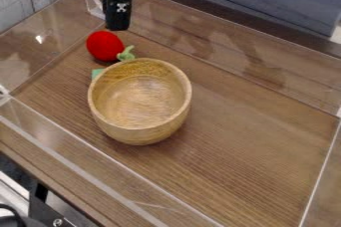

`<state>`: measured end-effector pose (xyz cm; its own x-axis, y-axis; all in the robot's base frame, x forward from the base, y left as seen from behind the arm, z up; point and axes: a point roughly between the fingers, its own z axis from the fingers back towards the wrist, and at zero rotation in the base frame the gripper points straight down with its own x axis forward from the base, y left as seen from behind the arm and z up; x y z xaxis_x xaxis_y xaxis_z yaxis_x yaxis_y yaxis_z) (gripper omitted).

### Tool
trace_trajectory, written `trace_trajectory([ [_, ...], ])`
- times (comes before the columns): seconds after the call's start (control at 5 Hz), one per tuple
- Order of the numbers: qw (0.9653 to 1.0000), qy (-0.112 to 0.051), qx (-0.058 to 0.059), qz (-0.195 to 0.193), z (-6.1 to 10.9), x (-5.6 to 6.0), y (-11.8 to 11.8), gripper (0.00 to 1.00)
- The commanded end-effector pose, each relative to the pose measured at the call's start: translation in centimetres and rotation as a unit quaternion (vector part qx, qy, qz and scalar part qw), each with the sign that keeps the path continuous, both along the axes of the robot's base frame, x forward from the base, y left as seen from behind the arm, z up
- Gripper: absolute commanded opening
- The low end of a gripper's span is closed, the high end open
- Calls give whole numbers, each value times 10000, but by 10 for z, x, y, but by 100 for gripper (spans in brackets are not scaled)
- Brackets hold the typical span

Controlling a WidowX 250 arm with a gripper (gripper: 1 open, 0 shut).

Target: Move the red object to the right side of the table

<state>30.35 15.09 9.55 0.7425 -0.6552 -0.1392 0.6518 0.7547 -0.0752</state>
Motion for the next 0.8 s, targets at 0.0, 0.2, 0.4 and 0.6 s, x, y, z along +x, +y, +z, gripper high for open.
trace_trajectory([
  [0.0, 9992, -259, 134, -270, 9, 12, 19, 100],
  [0.2, 9987, -223, 114, -435, -1, 15, 29, 100],
  [0.4, 9981, -186, 71, -579, -12, 18, 35, 100],
  [0.6, 9975, -144, 29, -691, -22, 20, 40, 100],
])
